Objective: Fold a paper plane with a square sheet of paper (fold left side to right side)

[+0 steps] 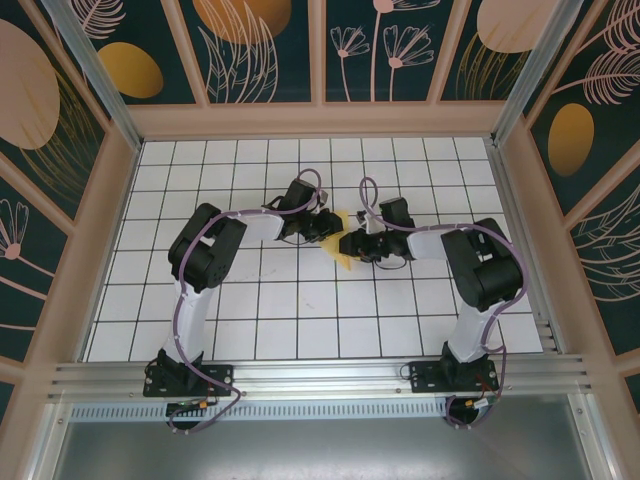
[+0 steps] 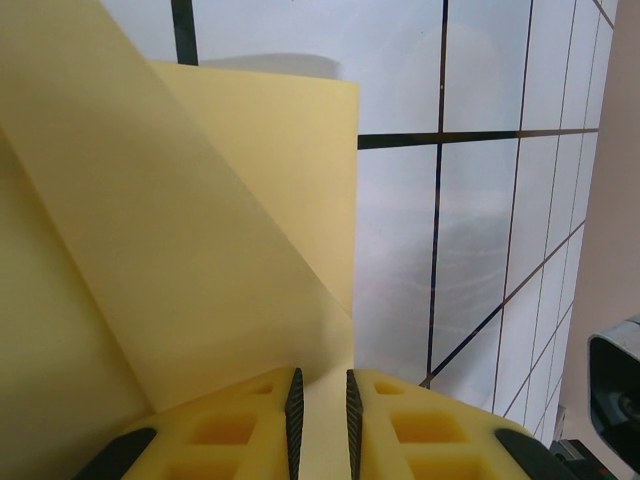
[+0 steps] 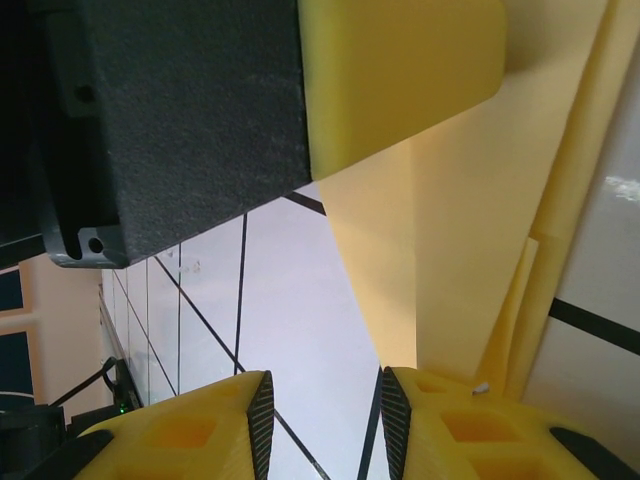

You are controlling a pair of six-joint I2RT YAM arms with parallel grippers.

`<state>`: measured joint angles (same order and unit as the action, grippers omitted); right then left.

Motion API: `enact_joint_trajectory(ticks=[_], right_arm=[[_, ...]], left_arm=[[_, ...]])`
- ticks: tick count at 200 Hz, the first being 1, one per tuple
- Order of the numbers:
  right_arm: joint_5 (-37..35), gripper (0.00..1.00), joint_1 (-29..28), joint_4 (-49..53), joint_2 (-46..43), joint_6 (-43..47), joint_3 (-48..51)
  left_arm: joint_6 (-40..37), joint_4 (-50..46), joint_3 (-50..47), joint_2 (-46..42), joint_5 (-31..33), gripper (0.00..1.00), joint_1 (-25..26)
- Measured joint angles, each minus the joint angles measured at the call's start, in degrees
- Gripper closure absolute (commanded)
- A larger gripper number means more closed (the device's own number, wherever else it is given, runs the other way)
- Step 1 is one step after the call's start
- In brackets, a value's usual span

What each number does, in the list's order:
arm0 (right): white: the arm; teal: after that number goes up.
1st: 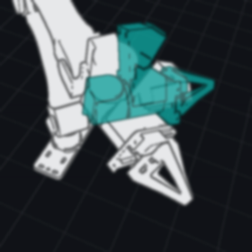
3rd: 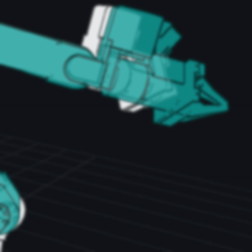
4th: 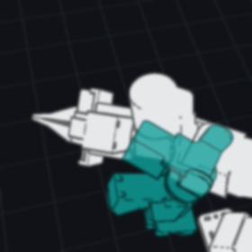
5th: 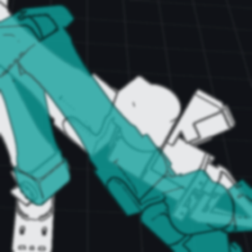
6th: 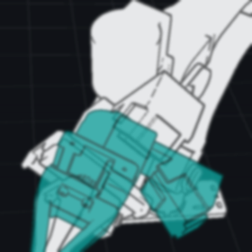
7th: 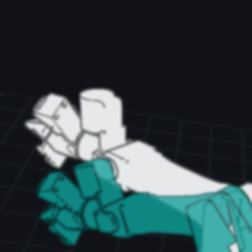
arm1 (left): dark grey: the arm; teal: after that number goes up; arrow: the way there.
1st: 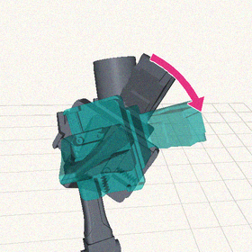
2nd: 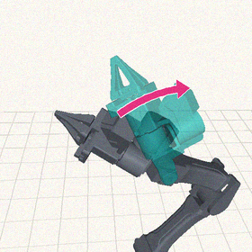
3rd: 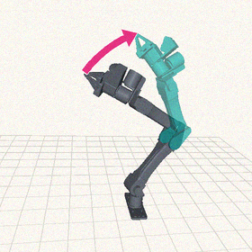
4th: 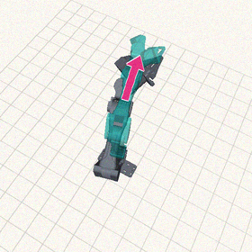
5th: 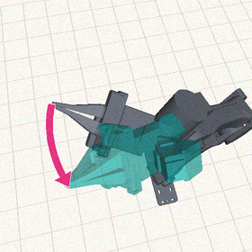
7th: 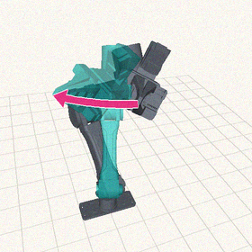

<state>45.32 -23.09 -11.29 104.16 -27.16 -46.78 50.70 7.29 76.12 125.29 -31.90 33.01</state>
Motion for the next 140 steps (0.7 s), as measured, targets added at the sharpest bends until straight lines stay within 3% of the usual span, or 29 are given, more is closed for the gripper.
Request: enact_joint_trajectory(ticks=[140], right_arm=[[-5.42, 0.63, -1.49, 4.81, 0.00, 2.64, -1.25]], left_arm=[[-0.02, 0.00, 0.00, 0.00, 0.00, 0.77, 0.00]])
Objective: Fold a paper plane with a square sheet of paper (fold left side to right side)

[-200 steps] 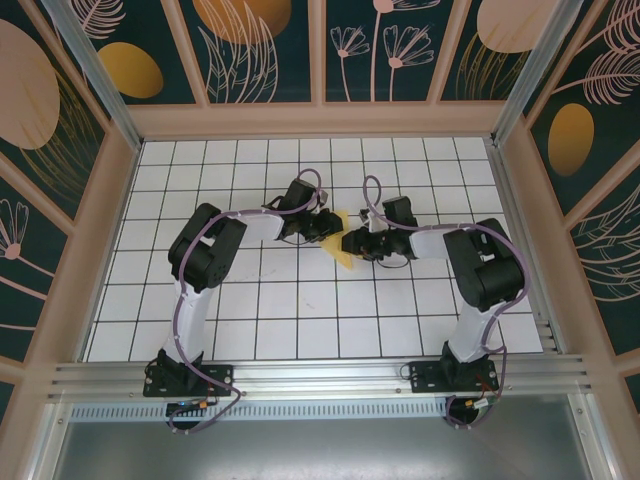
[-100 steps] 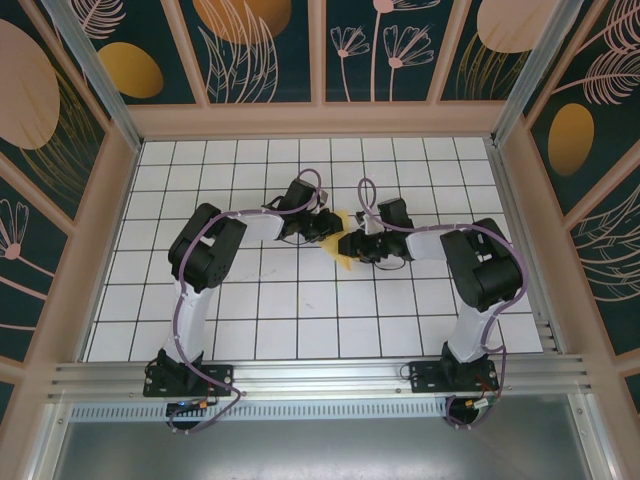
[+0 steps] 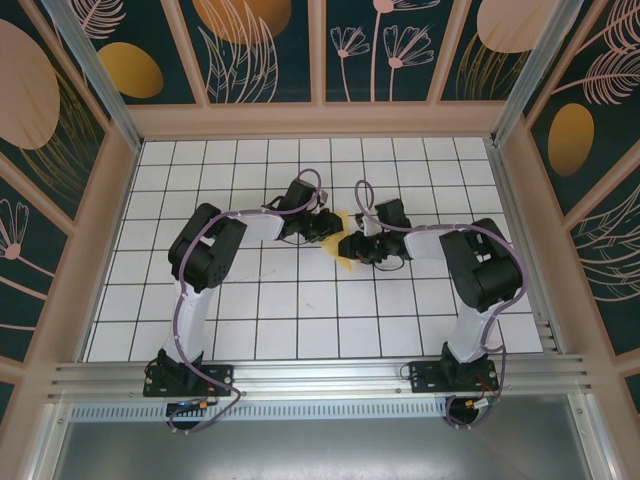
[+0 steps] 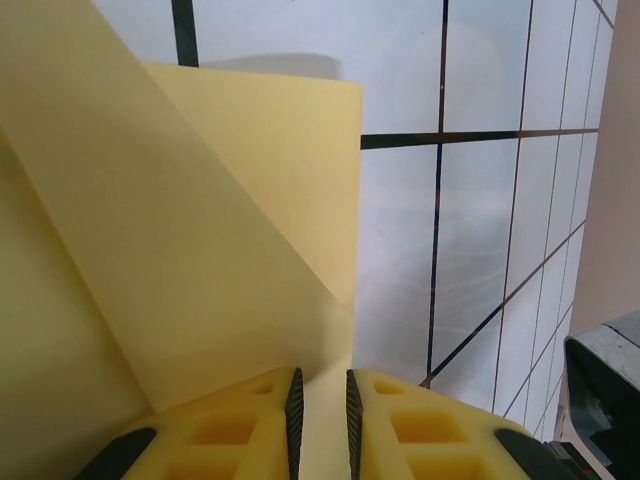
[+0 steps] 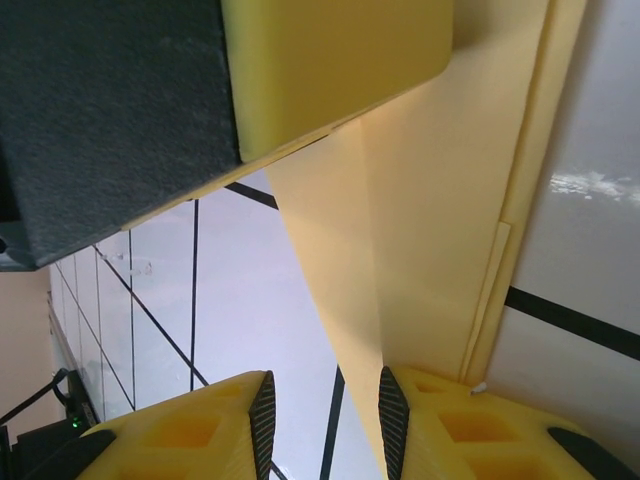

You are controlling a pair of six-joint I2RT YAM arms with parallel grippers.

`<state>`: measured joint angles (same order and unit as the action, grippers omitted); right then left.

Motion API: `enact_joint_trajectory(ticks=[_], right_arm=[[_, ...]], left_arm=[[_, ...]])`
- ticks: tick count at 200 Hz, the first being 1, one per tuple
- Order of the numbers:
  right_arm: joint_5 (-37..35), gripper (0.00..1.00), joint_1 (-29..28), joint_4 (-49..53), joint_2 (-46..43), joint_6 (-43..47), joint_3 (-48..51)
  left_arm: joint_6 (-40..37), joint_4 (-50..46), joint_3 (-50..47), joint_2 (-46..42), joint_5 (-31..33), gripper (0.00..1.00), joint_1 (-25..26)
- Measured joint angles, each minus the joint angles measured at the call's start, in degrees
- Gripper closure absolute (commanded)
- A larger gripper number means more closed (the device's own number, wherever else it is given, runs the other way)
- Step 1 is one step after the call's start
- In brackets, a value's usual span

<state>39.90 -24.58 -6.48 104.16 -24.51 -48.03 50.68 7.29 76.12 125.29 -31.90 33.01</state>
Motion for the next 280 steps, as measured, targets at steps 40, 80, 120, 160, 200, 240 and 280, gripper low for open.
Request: enact_joint_trajectory(ticks=[40, 80, 120, 160, 200, 240, 280], right_arm=[[-2.58, 0.66, -1.03, 3.56, 0.00, 2.25, -1.42], [-4.42, 0.73, -1.49, 4.42, 0.00, 3.85, -1.44], [-6.84, 0.80, -1.95, 5.53, -0.24, 4.87, -1.42], [-9.70, 0.82, -2.82, 7.45, -1.70, 5.16, -0.76], [-11.54, 0.82, -3.45, 8.39, -2.84, 5.22, -0.04], [-13.16, 0.82, -3.89, 10.21, -4.63, 5.77, 0.96], [-13.99, 0.82, -3.93, 12.74, -6.27, 6.16, 1.81]], left_arm=[[0.00, 0.00, 0.00, 0.00, 0.00, 0.77, 0.00], [0.00, 0.00, 0.00, 0.00, 0.00, 0.77, 0.00], [0.00, 0.00, 0.00, 0.00, 0.00, 0.77, 0.00], [0.02, -0.07, -0.02, 0.00, -0.42, 0.77, 0.33], [0.00, -0.22, -0.07, 0.00, -0.66, 0.77, 0.55], [0.02, -0.28, -0.07, 0.00, -0.66, 0.77, 0.76], [0.02, -0.31, -0.07, 0.00, -0.66, 0.78, 0.76]])
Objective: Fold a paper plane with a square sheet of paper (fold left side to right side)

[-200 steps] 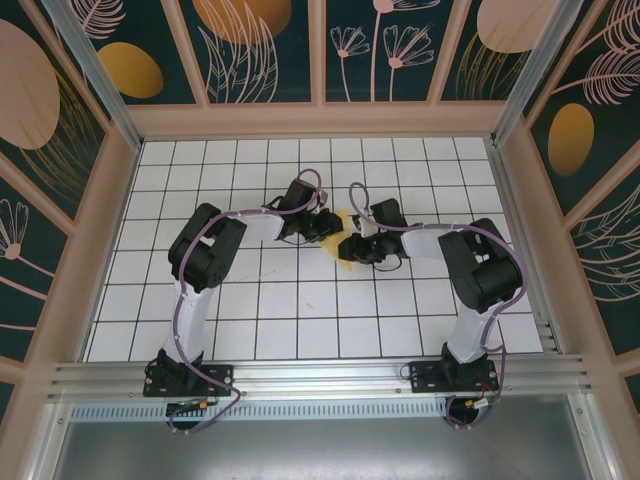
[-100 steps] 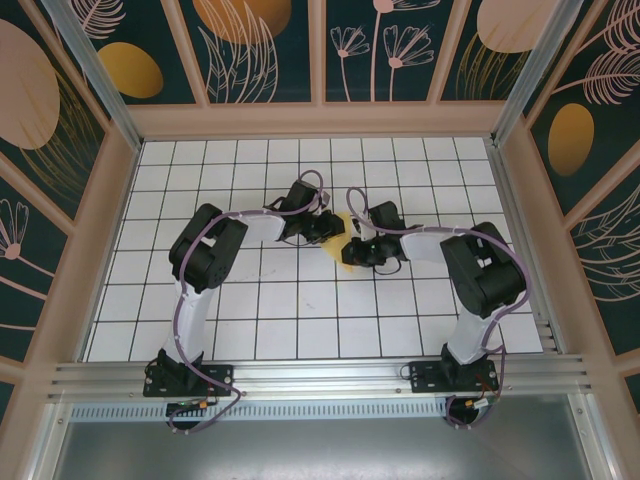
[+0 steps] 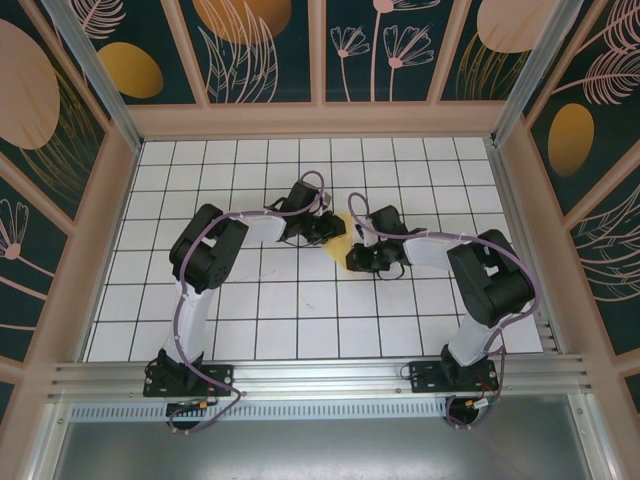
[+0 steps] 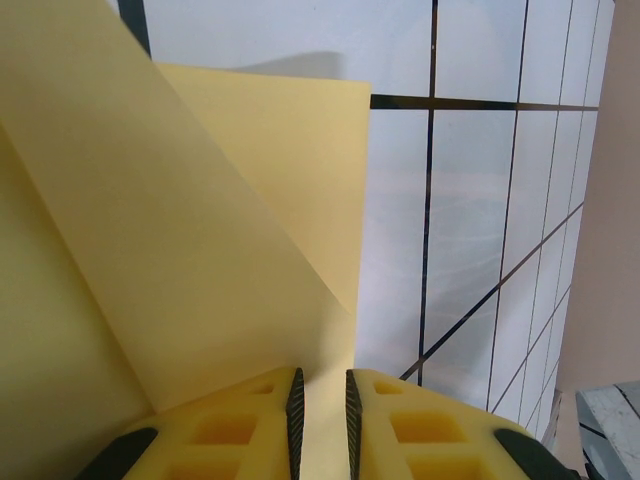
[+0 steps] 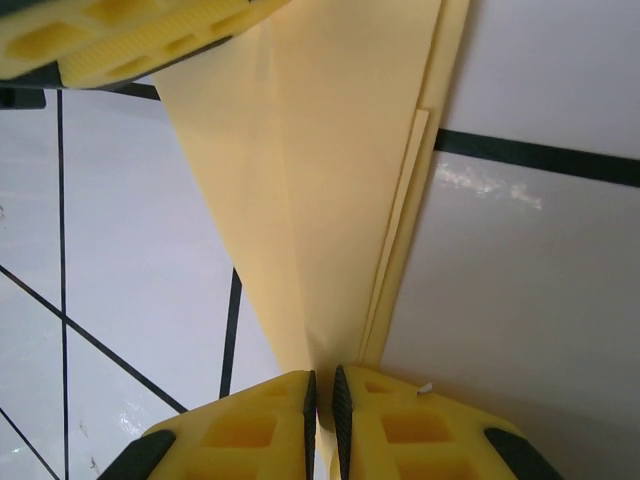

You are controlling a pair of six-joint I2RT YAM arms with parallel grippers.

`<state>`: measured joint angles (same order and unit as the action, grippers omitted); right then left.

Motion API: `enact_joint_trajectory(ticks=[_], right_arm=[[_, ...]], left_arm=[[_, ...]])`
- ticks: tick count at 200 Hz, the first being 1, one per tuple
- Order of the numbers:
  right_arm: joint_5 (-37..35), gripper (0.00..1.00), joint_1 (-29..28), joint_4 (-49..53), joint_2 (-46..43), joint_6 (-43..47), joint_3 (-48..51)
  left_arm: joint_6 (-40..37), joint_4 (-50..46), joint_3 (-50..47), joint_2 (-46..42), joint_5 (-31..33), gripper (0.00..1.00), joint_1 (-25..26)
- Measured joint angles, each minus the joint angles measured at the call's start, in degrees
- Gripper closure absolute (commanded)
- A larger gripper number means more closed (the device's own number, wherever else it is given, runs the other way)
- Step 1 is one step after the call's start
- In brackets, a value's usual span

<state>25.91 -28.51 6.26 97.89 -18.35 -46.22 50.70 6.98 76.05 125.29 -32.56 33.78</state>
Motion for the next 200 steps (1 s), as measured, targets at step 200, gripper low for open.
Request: enact_joint_trajectory(ticks=[200], right_arm=[[2.43, 0.76, -2.38, 4.42, 3.52, -3.02, -7.76]], left_arm=[[0.00, 0.00, 0.00, 0.00, -0.17, 0.77, 0.00]])
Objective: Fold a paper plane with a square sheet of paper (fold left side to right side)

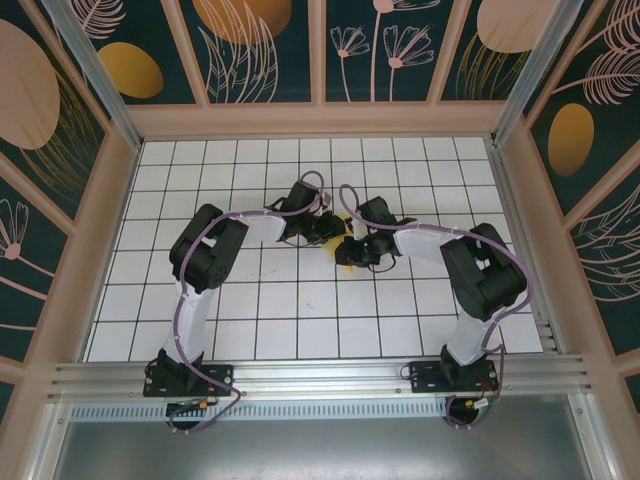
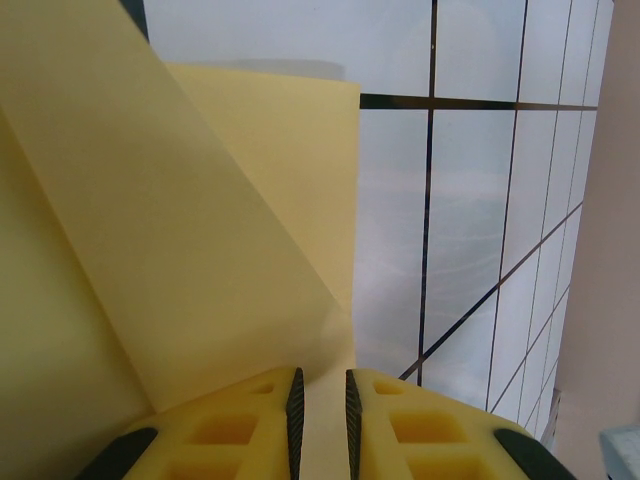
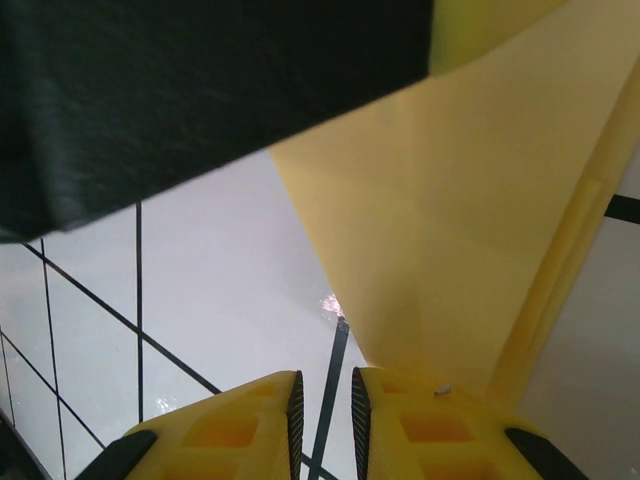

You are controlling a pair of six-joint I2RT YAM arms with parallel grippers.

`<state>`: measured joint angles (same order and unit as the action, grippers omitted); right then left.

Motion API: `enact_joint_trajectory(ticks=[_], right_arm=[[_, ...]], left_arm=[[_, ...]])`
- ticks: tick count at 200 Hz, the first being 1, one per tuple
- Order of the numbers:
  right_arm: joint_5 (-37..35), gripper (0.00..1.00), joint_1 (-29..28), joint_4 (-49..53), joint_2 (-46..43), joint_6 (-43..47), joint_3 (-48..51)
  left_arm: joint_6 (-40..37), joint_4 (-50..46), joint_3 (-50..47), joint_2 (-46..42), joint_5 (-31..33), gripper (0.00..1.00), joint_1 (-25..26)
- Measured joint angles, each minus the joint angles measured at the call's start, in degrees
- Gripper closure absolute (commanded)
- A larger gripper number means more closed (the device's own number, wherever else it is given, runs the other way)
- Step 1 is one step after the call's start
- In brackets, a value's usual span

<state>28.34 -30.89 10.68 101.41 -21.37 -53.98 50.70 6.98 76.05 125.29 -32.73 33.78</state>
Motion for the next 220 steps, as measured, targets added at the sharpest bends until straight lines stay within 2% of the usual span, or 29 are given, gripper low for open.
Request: enact_joint_trajectory(ticks=[137, 169, 220], right_arm=[[-1.31, 0.76, 0.04, -0.13, 0.70, 0.48, 1.27], [-1.36, 0.83, 0.39, -1.33, -0.15, 0.42, 3.04], [-0.57, 0.87, 1.68, -3.43, -4.33, -0.09, 9.16]], left_arm=[[0.00, -0.04, 0.00, 0.00, 0.02, 0.77, 0.00], [-0.02, -0.07, 0.00, 0.00, 0.02, 0.77, 0.00], [0.00, -0.17, 0.00, 0.00, -0.02, 0.78, 0.11]])
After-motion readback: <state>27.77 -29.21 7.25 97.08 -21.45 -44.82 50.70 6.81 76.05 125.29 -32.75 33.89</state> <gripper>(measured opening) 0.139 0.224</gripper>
